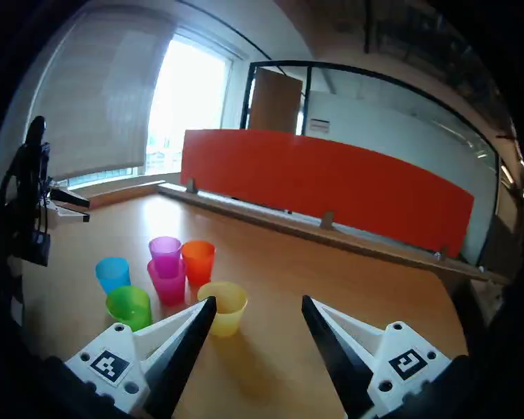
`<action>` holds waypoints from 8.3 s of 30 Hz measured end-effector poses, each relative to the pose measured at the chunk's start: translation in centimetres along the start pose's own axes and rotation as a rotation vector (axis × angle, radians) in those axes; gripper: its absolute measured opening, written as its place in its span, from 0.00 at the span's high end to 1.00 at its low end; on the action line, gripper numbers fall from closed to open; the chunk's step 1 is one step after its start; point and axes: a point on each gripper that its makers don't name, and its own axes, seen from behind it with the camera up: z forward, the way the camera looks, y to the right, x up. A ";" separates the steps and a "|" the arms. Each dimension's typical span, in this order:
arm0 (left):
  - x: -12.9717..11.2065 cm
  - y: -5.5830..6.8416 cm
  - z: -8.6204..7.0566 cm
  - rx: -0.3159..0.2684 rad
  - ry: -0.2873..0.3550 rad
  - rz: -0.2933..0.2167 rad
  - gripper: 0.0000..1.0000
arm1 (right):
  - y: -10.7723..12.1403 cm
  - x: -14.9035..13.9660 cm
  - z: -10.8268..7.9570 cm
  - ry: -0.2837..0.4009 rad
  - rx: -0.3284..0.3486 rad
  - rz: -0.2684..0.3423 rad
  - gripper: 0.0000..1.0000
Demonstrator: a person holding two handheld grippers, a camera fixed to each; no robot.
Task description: Pour water
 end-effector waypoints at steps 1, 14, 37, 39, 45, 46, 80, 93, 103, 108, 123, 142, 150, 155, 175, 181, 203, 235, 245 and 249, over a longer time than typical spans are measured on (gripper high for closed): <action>0.6 -0.2 -0.2 0.011 0.019 -0.009 0.16 | 0.4 0.3 0.0 0.009 -0.014 0.006 0.05; 5.0 -0.9 -1.4 0.088 0.178 -0.102 0.16 | 3.9 3.5 -0.9 0.126 -0.169 0.081 0.05; 4.9 -0.9 -2.0 0.158 0.265 -0.155 0.16 | 9.3 3.1 -4.5 0.267 -0.351 0.206 0.05; 4.9 -0.7 -1.9 0.160 0.266 -0.144 0.16 | 9.4 3.3 -4.7 0.277 -0.354 0.202 0.05; 5.6 -0.7 -2.1 0.189 0.292 -0.129 0.16 | 9.8 3.3 -5.3 0.299 -0.369 0.192 0.05; 5.6 -0.6 -2.1 0.189 0.297 -0.131 0.16 | 9.8 3.2 -5.4 0.298 -0.367 0.192 0.05; 0.1 -0.4 -0.3 0.251 0.351 -0.126 0.16 | 11.1 3.4 -7.7 0.333 -0.412 0.195 0.05; -1.6 -0.5 0.8 0.249 0.354 -0.127 0.16 | 10.6 3.5 -7.8 0.322 -0.419 0.185 0.05; -2.2 -0.7 1.1 0.251 0.343 -0.139 0.16 | 10.8 3.4 -7.7 0.317 -0.422 0.190 0.05; -2.4 -0.6 1.3 0.248 0.335 -0.140 0.16 | 10.9 3.5 -8.0 0.318 -0.425 0.193 0.05; -2.6 -0.7 1.5 0.248 0.322 -0.139 0.15 | 10.7 3.6 -8.1 0.332 -0.416 0.193 0.05; -2.6 -0.7 1.5 0.248 0.322 -0.139 0.14 | 11.1 2.7 -8.6 0.368 -0.468 0.125 0.05; -2.6 -0.6 1.5 0.248 0.322 -0.139 0.15 | 10.8 2.0 -8.2 0.410 -0.452 0.130 0.02; -2.6 -0.6 1.5 0.248 0.322 -0.139 0.15 | 10.2 1.1 -7.0 0.411 -0.423 0.148 0.01; -2.6 -0.6 1.5 0.248 0.322 -0.139 0.15 | 10.4 -3.4 -4.2 0.348 -0.393 0.222 0.01; -2.7 -0.7 1.5 0.248 0.322 -0.139 0.14 | 10.4 -3.8 -4.0 0.339 -0.392 0.209 0.01; -2.7 -0.7 1.5 0.248 0.322 -0.139 0.14 | 10.4 -4.9 -3.3 0.307 -0.406 0.189 0.01; -2.7 -0.8 1.4 0.248 0.322 -0.139 0.14 | 10.3 -5.4 -3.0 0.271 -0.404 0.193 0.00; -2.7 -0.7 1.5 0.248 0.322 -0.139 0.14 | 10.3 -5.5 -3.0 0.271 -0.404 0.194 0.00; -2.6 -0.7 1.5 0.248 0.322 -0.139 0.14 | 10.3 -5.5 -2.9 0.271 -0.404 0.194 0.00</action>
